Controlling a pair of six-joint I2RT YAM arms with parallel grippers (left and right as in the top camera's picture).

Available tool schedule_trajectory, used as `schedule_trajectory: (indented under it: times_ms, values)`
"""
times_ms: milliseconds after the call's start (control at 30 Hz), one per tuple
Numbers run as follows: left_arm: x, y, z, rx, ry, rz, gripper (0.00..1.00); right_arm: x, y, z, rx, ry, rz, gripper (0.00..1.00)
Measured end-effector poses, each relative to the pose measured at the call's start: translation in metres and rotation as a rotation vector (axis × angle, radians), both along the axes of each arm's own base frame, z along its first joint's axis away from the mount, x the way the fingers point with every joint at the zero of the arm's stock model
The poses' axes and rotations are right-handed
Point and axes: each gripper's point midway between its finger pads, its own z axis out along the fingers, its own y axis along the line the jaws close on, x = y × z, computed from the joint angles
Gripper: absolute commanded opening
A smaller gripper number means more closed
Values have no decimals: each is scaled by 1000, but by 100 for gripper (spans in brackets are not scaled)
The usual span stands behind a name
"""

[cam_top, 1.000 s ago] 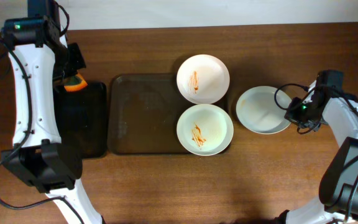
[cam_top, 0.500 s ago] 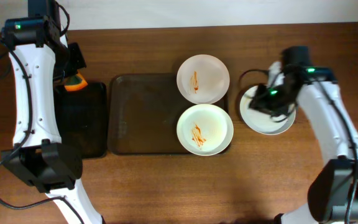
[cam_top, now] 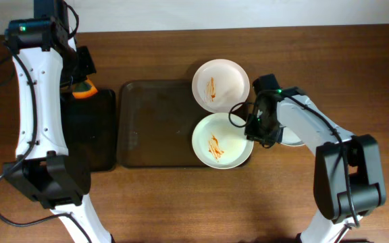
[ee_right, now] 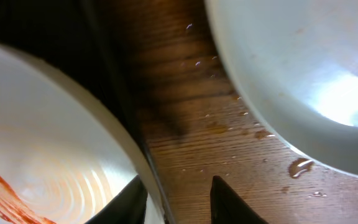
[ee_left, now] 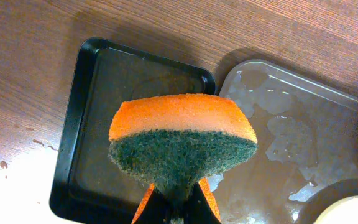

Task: Clean dirty plates on tray and stack at the side
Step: 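Grasp the lower-right sauced plate rim with the right gripper and pull it left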

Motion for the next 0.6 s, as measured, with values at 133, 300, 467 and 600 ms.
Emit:
schedule_trajectory:
  times_ms: [133, 300, 467, 600]
  values:
    - [0, 0, 0, 0, 0, 0, 0, -4, 12, -2, 11, 8, 30, 4]
    - [0, 0, 0, 0, 0, 0, 0, -9, 20, -1, 46, 28, 41, 4]
    - [0, 0, 0, 0, 0, 0, 0, -3, 76, 7, 111, -51, 152, 4]
    - [0, 0, 0, 0, 0, 0, 0, 23, 130, 18, 187, -224, 179, 4]
